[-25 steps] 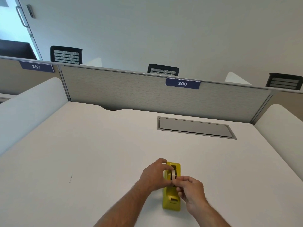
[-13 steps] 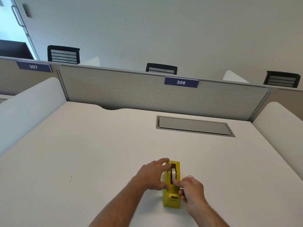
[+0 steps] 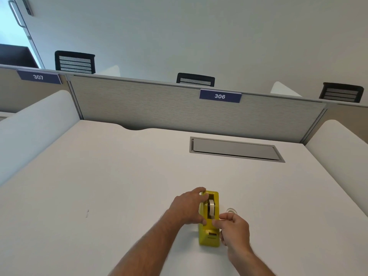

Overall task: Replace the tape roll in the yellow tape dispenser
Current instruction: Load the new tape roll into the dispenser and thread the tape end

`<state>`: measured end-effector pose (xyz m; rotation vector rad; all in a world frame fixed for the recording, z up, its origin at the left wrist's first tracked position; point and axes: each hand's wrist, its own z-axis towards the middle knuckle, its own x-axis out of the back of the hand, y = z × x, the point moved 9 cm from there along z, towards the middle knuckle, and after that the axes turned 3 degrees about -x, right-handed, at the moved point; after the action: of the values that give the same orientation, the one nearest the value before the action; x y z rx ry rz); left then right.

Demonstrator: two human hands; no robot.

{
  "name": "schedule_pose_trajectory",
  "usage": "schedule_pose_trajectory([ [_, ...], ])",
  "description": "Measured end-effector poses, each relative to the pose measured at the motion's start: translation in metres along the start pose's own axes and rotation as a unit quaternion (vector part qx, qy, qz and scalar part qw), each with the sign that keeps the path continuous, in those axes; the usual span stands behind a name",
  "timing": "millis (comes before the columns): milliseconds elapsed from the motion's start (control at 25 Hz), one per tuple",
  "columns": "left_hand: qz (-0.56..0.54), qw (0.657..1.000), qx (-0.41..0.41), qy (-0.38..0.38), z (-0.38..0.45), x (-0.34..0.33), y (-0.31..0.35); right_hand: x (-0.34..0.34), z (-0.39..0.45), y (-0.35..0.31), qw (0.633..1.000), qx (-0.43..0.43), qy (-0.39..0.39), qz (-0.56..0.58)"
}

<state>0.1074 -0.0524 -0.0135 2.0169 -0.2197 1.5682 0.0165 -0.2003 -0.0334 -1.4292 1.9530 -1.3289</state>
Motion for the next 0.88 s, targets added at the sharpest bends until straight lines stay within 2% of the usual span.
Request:
schedule_pose_trajectory([
  [320,-0.002,1.000,0.002,-0.002,0.000,-0.001,0.001,0.010,-0.021,-0.012,0.989,0.111,0.036,-0.093],
  [520,-0.004,1.000,0.008,-0.003,0.000,-0.001,0.002,0.008,-0.042,-0.031,0.949,0.253,0.058,-0.182],
  [640,-0.006,1.000,0.007,0.001,0.000,0.000,0.003,0.001,-0.057,-0.043,0.897,0.347,0.057,-0.266],
  [760,-0.009,1.000,0.008,0.001,-0.001,0.000,0.002,-0.009,-0.078,-0.052,0.799,0.460,0.067,-0.381],
  [880,-0.008,1.000,0.009,-0.001,-0.001,0.000,0.003,-0.020,-0.093,-0.051,0.710,0.530,0.070,-0.459],
])
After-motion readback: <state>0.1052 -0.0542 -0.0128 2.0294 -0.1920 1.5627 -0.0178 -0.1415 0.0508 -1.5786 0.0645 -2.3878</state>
